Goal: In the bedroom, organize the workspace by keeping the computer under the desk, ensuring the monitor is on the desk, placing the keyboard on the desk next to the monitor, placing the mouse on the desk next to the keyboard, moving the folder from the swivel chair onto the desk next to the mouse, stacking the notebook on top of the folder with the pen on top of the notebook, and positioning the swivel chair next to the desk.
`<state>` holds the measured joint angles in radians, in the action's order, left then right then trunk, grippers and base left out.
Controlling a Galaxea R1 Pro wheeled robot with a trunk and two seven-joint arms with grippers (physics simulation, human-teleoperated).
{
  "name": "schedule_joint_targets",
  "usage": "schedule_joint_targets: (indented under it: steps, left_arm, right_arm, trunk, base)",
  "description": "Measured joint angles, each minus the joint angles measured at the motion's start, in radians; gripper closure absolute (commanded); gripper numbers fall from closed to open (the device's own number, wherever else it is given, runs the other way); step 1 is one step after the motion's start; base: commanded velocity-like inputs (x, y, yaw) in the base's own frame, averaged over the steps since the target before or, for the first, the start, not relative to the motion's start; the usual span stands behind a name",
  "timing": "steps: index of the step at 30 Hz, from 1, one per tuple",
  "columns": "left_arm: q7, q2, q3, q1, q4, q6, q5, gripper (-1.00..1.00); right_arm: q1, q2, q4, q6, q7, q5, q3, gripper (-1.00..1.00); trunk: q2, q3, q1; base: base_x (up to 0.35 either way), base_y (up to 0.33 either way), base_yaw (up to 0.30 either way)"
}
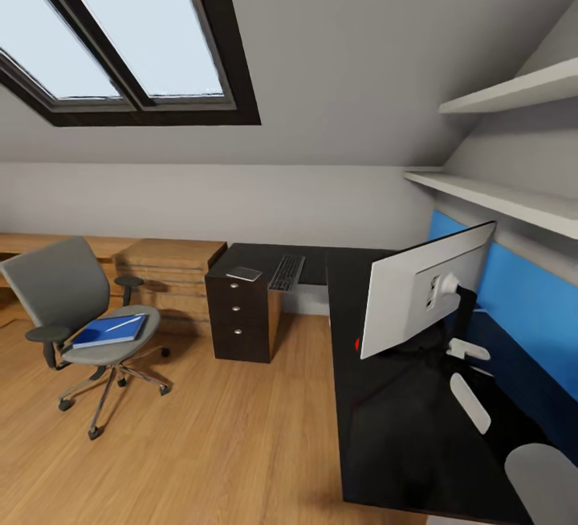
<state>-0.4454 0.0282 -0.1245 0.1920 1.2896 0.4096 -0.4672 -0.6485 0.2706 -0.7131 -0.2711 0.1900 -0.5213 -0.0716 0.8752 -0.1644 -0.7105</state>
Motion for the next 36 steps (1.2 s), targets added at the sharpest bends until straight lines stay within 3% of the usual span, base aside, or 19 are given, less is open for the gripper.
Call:
schedule_joint_targets:
  steps: [4,5,6,10,12,15,16,17,20,21,23,24,28,33,36]
  left_arm:
    - [0.0,0.0,0.0,0.0,0.0,0.0,0.0,-1.0]
    - [-0.001,0.0,0.0,0.0,0.0,0.0,0.0,-1.0]
    - [-0.001,0.0,0.0,0.0,0.0,0.0,0.0,-1.0]
    - [-0.001,0.0,0.0,0.0,0.0,-0.001,0.0,-1.0]
    - [0.0,-0.002,0.0,0.0,-0.001,-0.001,0.0,-1.0]
    - [0.0,-0.003,0.0,0.0,-0.003,-0.001,0.001,-1.0]
    - [0.001,-0.002,0.0,0.0,-0.004,-0.001,0.002,-1.0]
    - [0.0,-0.002,0.0,0.0,-0.003,-0.001,0.002,-1.0]
    - [0.0,-0.002,0.0,0.0,-0.004,-0.002,0.003,-1.0]
    - [0.0,-0.002,0.0,0.0,-0.004,-0.002,0.003,-1.0]
    - [0.0,-0.003,0.0,0.0,-0.004,-0.005,0.004,-1.0]
    - [0.0,-0.003,-0.001,0.0,-0.004,-0.013,0.004,-1.0]
    - [0.0,-0.003,-0.003,0.0,-0.004,-0.051,0.003,-1.0]
    - [0.002,-0.003,-0.005,0.0,-0.004,-0.077,0.002,-1.0]
    - [0.004,-0.003,-0.006,0.0,-0.005,-0.082,0.002,-1.0]
  right_arm:
    - [0.09,0.016,-0.168,-0.05,0.008,-0.037,-0.001,-1.0]
    - [0.233,0.018,-0.404,-0.074,0.143,-0.059,-0.003,-1.0]
    - [0.272,0.018,-0.508,-0.075,0.167,-0.064,-0.004,-1.0]
    - [0.29,0.011,-0.58,-0.076,0.239,-0.095,-0.007,-1.0]
    - [0.297,-0.027,-0.603,-0.059,0.268,-0.116,-0.018,-1.0]
    - [0.299,-0.073,-0.606,-0.022,0.274,-0.098,-0.028,-1.0]
    - [0.298,-0.138,-0.589,0.064,0.282,-0.017,-0.037,-1.0]
    - [0.297,-0.16,-0.576,0.088,0.286,0.016,-0.039,-1.0]
    - [0.289,-0.199,-0.518,0.139,0.298,0.116,-0.042,-1.0]
    - [0.27,-0.223,-0.468,0.157,0.309,0.185,-0.044,-1.0]
    - [0.235,-0.249,-0.413,0.169,0.32,0.257,-0.046,-1.0]
    - [0.196,-0.275,-0.36,0.176,0.33,0.325,-0.05,-1.0]
    - [0.115,-0.325,-0.222,0.193,0.337,0.466,-0.05,-1.0]
    - [0.08,-0.349,-0.108,0.276,0.341,0.529,-0.052,-1.0]
    - [0.073,-0.353,-0.07,0.338,0.342,0.541,-0.053,-1.0]
  trunk:
    - [-0.028,0.013,0.015]
    - [-0.035,0.016,0.019]
    - [-0.042,0.019,0.023]
    - [-0.07,0.031,0.038]
    - [-0.084,0.038,0.046]
    - [-0.105,0.047,0.058]
    - [-0.112,0.05,0.061]
    - [-0.119,0.053,0.065]
    - [-0.14,0.063,0.077]
    - [-0.147,0.066,0.08]
    - [-0.161,0.072,0.088]
    - [-0.168,0.076,0.092]
    - [-0.196,0.088,0.107]
    - [-0.211,0.094,0.115]
    - [-0.211,0.094,0.115]
  base:
    - [0.0,0.0,0.0]
    - [0.0,0.0,0.0]
    - [0.0,0.0,0.0]
    - [0.0,0.0,0.0]
    - [0.0,0.0,0.0]
    - [0.0,0.0,0.0]
    - [0.0,0.0,0.0]
    - [0.0,0.0,0.0]
    - [0.0,0.0,0.0]
    - [0.0,0.0,0.0]
    - [0.0,0.0,0.0]
    - [0.0,0.0,0.0]
    - [0.0,0.0,0.0]
    - [0.0,0.0,0.0]
    - [0.0,0.0,0.0]
